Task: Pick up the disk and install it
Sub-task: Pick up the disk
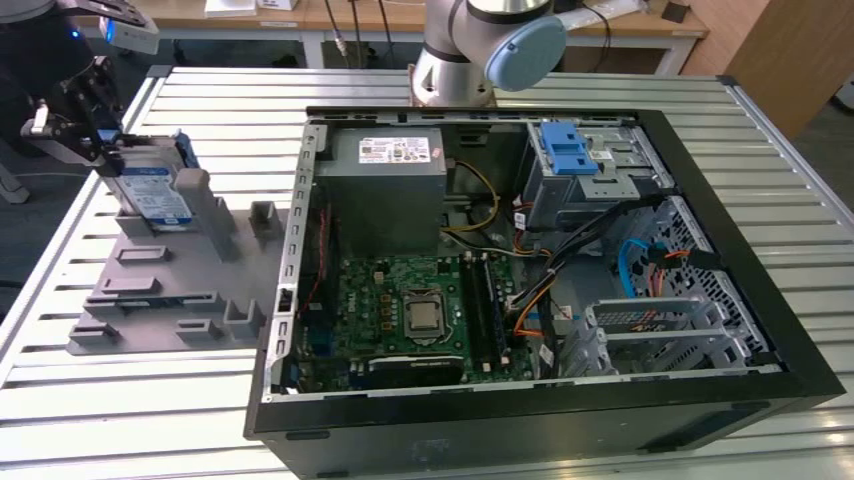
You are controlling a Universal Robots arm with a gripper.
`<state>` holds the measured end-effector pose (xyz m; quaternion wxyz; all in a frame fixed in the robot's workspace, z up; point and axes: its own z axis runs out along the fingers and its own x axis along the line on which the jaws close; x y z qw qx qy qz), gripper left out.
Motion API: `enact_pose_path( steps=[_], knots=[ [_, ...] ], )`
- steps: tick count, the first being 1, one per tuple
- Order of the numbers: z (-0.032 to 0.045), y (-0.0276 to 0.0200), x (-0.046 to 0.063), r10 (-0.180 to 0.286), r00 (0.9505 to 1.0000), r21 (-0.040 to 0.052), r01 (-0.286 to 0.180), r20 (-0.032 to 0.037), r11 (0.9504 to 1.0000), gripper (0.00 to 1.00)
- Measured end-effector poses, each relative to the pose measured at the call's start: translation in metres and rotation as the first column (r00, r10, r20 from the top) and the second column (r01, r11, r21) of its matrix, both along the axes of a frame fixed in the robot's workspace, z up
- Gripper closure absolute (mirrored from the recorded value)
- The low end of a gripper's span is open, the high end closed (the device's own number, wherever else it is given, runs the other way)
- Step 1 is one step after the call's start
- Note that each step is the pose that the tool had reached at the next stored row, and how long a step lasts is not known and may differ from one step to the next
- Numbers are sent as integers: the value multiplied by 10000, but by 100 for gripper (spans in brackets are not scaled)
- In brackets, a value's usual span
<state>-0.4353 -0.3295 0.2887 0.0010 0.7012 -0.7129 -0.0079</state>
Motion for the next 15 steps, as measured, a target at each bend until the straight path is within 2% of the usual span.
enact_pose_path(
  steps=[4,5,11,15],
  knots=[
    [2,0,0,0,10000,-1,0,-2,10000,57],
    [2,0,0,0,10000,-1,0,-1,10000,63],
    [4,0,0,1,10000,-1,-1,-1,10000,63],
    [34,0,0,0,10000,3,0,-1,10000,63]
  ],
)
